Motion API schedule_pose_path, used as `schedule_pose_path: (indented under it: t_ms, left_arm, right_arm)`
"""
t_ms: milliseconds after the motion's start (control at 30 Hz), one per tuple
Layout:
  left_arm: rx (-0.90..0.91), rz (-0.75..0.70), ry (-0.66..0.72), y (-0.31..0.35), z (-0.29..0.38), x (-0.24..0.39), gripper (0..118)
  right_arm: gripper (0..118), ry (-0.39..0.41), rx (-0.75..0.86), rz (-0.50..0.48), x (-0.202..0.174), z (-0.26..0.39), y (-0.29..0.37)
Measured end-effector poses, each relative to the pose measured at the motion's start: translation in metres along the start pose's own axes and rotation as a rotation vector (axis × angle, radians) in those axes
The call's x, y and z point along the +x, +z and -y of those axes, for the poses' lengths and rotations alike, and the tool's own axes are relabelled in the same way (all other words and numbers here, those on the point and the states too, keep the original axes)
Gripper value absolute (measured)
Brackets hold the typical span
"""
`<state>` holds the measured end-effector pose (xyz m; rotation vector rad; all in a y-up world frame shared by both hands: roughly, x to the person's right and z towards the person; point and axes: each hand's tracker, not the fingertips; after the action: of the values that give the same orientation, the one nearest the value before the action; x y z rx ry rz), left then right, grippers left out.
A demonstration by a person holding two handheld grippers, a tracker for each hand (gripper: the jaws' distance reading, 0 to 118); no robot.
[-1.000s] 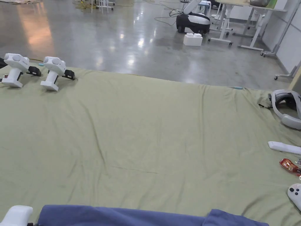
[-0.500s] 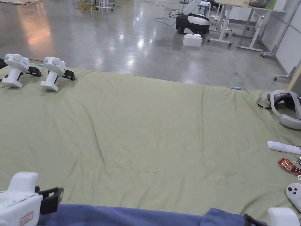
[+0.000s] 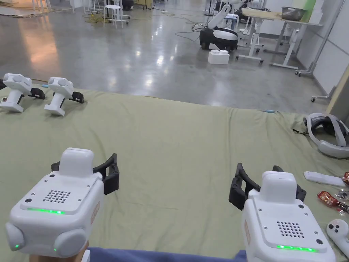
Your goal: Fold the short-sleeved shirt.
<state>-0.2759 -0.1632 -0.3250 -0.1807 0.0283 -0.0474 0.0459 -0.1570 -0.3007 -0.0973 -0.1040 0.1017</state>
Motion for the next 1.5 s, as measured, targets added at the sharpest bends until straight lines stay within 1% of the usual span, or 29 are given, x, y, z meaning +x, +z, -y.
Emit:
schedule_pose_path:
  t_ms: [33,67,100,133,167,200,233,267,333,400,533,633,733,867,1033,1133,1200,1233,1267,1300,1333,1433,1467,1500]
  left_arm:
    - [0.016,0.001,-0.003,0.001,-0.002,0.003,68]
    - [0.033,-0.005,-0.007,0.002,-0.003,0.005,61]
    - [0.046,-0.011,-0.009,0.003,-0.003,0.007,52]
    - [0.067,-0.030,-0.019,0.003,-0.003,0.009,31]
    - [0.069,-0.048,-0.034,0.003,-0.002,0.011,15]
    - [0.072,-0.069,-0.042,0.004,-0.003,0.014,15]
    - [0.075,-0.057,-0.029,0.005,-0.002,0.012,10]
    - [0.079,-0.023,0.005,0.006,-0.002,0.009,2]
    - [0.087,-0.061,0.017,0.011,-0.003,0.009,1]
    - [0.083,-0.043,0.031,0.012,-0.003,0.003,1]
    - [0.058,-0.054,0.027,0.017,-0.003,-0.013,1]
    - [-0.050,0.017,0.038,0.019,0.001,-0.040,1]
    - [-0.172,0.043,0.042,0.016,0.018,-0.080,1]
    - [-0.415,0.156,0.158,0.013,0.046,-0.129,1]
    - [-0.629,0.183,0.268,0.004,0.100,-0.168,1]
    - [-0.719,0.216,0.333,0.005,0.124,-0.177,4]
    - [-0.742,0.214,0.360,0.006,0.137,-0.181,14]
    - [-0.750,0.249,0.385,0.005,0.143,-0.183,25]
    - [-0.756,0.263,0.408,0.004,0.149,-0.189,51]
    - [-0.760,0.280,0.436,0.004,0.153,-0.190,69]
    - [-0.761,0.304,0.463,0.011,0.151,-0.184,72]
    - [-0.764,0.403,0.605,0.010,0.158,-0.189,74]
    - [-0.790,0.395,0.643,0.007,0.162,-0.190,75]
    - [-0.825,0.376,0.643,0.004,0.166,-0.188,75]
  right_arm:
    - [70,-0.007,0.009,-0.002,-0.003,-0.002,0.000]
    - [54,-0.019,0.024,-0.014,-0.004,-0.004,0.000]
    - [33,-0.022,0.026,-0.016,-0.006,-0.004,-0.001]
    - [15,-0.023,0.026,-0.004,-0.009,-0.005,-0.002]
    - [12,-0.023,0.029,0.015,-0.010,-0.004,-0.003]
    - [10,-0.038,0.033,0.001,-0.009,-0.004,-0.002]
    - [6,-0.056,0.035,-0.021,-0.009,-0.004,-0.002]
    - [6,-0.051,0.031,-0.016,-0.010,-0.005,-0.002]
    - [5,-0.035,0.029,-0.014,-0.013,-0.003,-0.002]
    - [4,-0.031,0.031,-0.017,-0.013,-0.003,-0.002]
    - [4,-0.037,0.033,-0.024,-0.013,-0.004,-0.002]
    - [4,-0.021,0.025,-0.038,-0.013,-0.005,-0.004]
    - [4,-0.007,0.000,-0.057,-0.015,-0.004,-0.007]
    - [4,0.019,-0.046,-0.082,-0.018,0.007,-0.013]
    - [4,0.039,-0.115,-0.100,-0.021,0.023,-0.020]
    - [4,0.058,-0.158,-0.109,-0.023,0.032,-0.023]
    - [4,0.070,-0.197,-0.120,-0.023,0.038,-0.027]
    - [4,0.074,-0.209,-0.118,-0.023,0.040,-0.028]
    - [4,0.079,-0.222,-0.117,-0.023,0.043,-0.029]
    - [4,0.080,-0.234,-0.116,-0.022,0.046,-0.030]
    - [4,0.080,-0.242,-0.114,-0.022,0.048,-0.031]
    - [4,0.079,-0.270,-0.111,-0.020,0.053,-0.031]
    - [4,0.080,-0.277,-0.110,-0.020,0.055,-0.031]
    - [4,0.083,-0.292,-0.113,-0.020,0.056,-0.032]
